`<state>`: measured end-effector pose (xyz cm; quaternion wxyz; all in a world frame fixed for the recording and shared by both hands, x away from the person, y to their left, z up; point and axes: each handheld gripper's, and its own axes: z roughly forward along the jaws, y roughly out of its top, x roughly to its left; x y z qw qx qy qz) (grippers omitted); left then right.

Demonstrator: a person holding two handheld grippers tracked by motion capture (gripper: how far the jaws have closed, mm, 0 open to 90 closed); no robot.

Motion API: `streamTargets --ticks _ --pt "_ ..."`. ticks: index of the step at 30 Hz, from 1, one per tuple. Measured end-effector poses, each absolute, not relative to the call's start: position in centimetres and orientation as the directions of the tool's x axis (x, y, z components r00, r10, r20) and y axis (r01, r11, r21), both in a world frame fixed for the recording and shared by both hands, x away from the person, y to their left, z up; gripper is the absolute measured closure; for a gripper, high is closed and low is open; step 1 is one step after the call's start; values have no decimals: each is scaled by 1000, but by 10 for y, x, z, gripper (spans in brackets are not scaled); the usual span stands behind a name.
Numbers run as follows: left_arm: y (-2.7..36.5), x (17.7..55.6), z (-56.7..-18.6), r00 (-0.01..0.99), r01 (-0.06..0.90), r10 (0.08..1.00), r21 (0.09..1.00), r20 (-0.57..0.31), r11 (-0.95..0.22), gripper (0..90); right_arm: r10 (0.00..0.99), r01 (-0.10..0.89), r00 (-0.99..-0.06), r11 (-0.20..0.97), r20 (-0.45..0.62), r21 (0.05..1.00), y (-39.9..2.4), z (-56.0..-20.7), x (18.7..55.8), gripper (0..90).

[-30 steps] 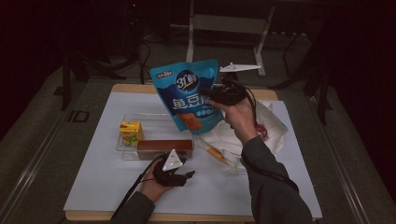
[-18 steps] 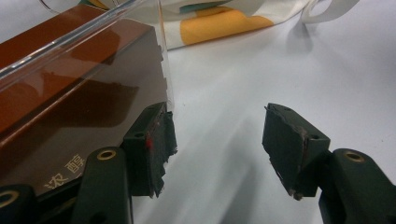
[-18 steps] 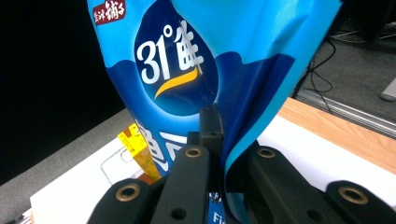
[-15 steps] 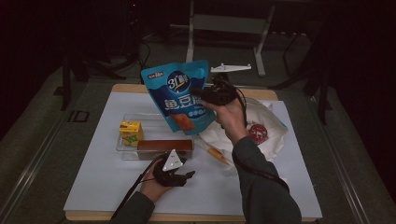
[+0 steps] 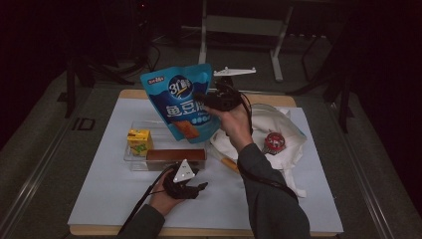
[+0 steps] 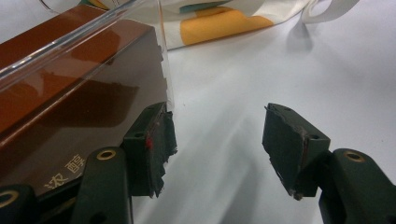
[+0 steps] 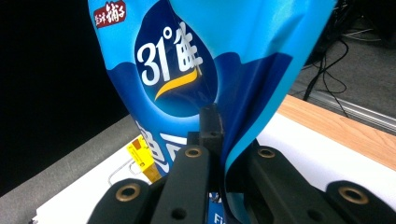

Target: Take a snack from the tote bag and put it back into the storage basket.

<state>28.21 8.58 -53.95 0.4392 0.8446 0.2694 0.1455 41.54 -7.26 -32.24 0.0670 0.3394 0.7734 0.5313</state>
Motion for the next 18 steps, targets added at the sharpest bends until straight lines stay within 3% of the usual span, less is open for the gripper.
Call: streamTargets --ticks 18 --pt "86 281 -539 812 324 583 827 6 -459 409 596 475 -754 204 276 856 -32 -335 430 894"
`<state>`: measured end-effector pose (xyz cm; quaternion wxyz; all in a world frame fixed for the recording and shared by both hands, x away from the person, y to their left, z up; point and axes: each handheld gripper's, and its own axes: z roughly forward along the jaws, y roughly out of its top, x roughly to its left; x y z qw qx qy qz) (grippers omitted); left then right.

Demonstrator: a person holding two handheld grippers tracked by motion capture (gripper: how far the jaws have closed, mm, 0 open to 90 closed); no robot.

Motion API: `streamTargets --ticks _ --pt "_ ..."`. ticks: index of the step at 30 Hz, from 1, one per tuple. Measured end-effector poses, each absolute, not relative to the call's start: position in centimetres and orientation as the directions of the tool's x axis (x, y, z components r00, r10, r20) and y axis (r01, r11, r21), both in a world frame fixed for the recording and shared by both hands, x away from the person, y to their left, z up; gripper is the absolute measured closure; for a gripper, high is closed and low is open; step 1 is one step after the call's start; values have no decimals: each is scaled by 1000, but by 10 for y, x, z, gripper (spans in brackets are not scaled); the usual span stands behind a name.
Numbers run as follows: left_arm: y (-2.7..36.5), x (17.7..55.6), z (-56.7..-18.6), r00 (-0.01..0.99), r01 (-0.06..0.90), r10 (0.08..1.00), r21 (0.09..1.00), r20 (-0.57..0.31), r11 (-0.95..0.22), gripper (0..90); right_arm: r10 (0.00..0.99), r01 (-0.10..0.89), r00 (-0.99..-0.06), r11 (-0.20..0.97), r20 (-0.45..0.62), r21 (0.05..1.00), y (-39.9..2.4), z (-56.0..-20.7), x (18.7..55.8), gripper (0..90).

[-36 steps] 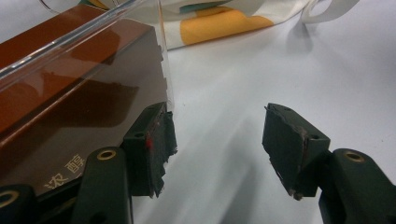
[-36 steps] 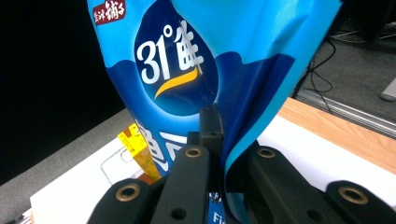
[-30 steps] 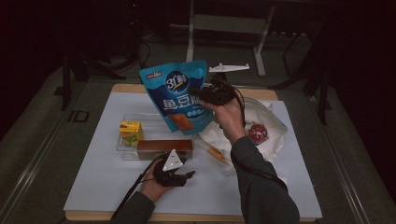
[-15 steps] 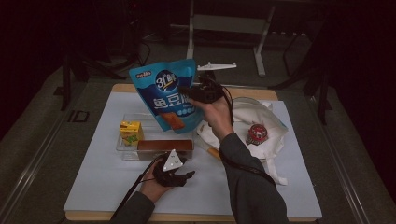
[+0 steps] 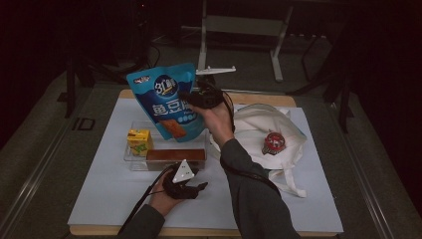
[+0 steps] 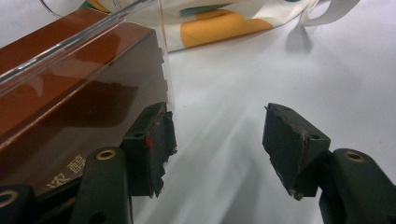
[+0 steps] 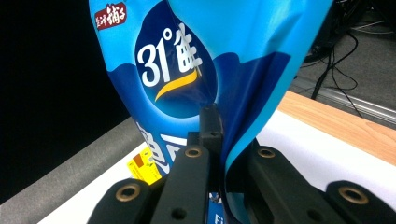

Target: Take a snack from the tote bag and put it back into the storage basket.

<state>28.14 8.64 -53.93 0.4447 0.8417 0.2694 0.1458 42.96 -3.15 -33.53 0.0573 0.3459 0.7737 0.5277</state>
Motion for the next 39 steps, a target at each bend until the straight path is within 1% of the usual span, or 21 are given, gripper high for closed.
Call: streamTargets --ticks 23,31,39 --pt "87 281 -539 810 317 586 835 8 -450 410 642 505 -718 216 268 836 -7 -372 442 892" --pt "88 279 -539 808 311 590 841 12 -443 415 652 524 -701 196 289 829 2 -381 444 891" --pt "88 279 -539 806 307 592 842 17 -443 415 632 498 -707 127 318 858 -5 -401 443 885"
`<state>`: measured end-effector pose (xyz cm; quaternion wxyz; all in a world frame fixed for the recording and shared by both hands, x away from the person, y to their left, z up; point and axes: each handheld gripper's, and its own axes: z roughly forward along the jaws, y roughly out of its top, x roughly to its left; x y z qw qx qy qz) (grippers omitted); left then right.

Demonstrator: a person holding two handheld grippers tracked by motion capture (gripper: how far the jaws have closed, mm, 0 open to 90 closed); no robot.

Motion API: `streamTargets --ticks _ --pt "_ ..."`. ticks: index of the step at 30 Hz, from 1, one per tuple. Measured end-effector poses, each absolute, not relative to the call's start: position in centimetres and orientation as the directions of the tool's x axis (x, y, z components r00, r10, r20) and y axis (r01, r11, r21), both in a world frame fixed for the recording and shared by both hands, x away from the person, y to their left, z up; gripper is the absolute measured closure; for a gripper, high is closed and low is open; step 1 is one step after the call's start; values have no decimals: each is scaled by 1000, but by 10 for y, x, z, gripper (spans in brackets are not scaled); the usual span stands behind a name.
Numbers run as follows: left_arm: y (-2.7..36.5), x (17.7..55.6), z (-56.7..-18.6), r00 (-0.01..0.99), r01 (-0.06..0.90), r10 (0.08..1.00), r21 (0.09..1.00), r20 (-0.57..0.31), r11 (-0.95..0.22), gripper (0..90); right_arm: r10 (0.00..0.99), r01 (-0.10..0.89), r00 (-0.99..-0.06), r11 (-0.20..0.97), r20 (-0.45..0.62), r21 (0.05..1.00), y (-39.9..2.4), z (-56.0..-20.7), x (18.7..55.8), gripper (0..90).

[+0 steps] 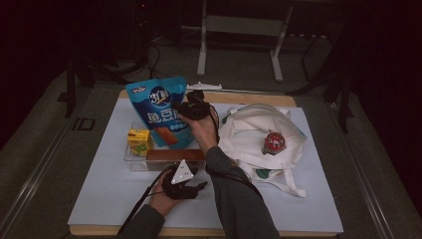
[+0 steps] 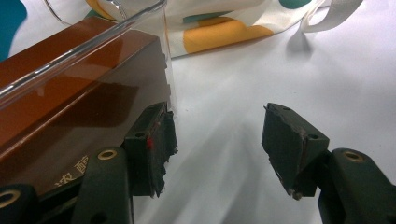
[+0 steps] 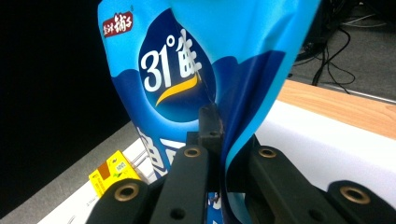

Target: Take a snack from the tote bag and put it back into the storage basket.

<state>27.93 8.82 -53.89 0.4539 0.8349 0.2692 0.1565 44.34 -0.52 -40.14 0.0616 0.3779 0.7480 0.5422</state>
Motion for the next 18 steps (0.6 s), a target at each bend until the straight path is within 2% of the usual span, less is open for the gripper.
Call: streamTargets --ticks 8,18 --pt "88 279 -539 806 306 592 841 21 -447 416 636 524 -699 145 326 839 -31 -408 445 836" --pt "87 279 -539 806 306 591 838 25 -452 415 608 473 -773 361 181 804 -60 -408 440 732"
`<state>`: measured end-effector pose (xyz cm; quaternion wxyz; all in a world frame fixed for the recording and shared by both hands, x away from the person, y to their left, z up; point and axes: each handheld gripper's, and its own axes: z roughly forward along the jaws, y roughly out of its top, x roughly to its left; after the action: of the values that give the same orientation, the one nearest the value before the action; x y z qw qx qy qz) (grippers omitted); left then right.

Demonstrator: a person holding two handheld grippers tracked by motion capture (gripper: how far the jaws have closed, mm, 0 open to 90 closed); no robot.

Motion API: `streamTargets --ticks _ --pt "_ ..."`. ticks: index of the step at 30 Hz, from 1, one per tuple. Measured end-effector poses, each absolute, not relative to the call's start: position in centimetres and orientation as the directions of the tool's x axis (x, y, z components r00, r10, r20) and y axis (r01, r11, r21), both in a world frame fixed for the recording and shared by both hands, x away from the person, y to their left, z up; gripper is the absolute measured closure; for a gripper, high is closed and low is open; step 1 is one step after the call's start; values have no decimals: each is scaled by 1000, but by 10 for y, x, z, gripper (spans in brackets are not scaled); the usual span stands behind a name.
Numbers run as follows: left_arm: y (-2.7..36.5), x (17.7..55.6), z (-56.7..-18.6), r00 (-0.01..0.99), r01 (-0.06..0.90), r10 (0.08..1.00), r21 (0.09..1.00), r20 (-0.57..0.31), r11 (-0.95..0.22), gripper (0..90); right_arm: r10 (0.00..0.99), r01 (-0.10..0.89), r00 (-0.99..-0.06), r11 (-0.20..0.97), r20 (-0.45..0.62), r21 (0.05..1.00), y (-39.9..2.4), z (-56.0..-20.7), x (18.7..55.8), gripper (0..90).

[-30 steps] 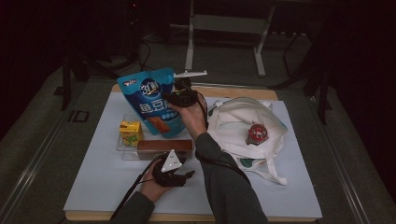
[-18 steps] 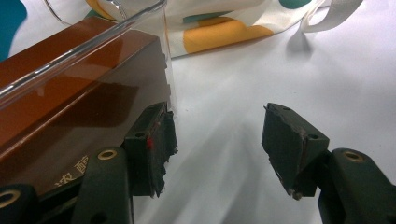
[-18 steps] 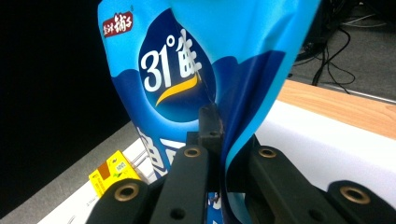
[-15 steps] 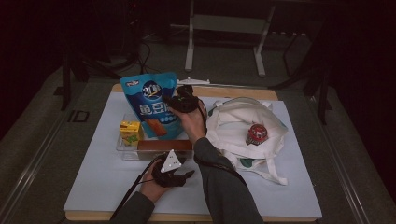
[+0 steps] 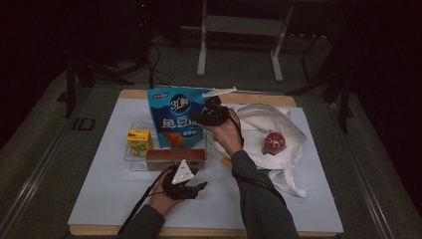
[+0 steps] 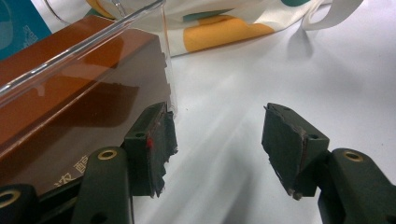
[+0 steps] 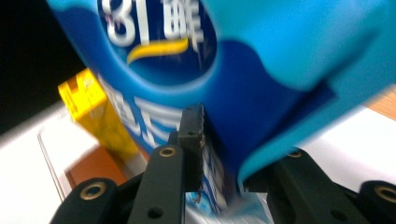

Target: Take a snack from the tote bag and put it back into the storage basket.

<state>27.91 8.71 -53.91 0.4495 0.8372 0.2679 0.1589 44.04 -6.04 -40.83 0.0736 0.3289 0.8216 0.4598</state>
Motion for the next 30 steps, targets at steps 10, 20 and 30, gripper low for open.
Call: streamTargets --ticks 10,20,30 --pt "87 279 -539 807 304 590 835 32 -460 415 584 479 -802 506 124 717 -72 -426 438 651" --pt "86 279 -539 806 301 591 834 37 -462 415 593 475 -797 500 114 724 -59 -434 430 728" --pt "86 279 -539 807 302 590 834 34 -461 415 585 464 -803 486 119 740 -32 -437 422 754"
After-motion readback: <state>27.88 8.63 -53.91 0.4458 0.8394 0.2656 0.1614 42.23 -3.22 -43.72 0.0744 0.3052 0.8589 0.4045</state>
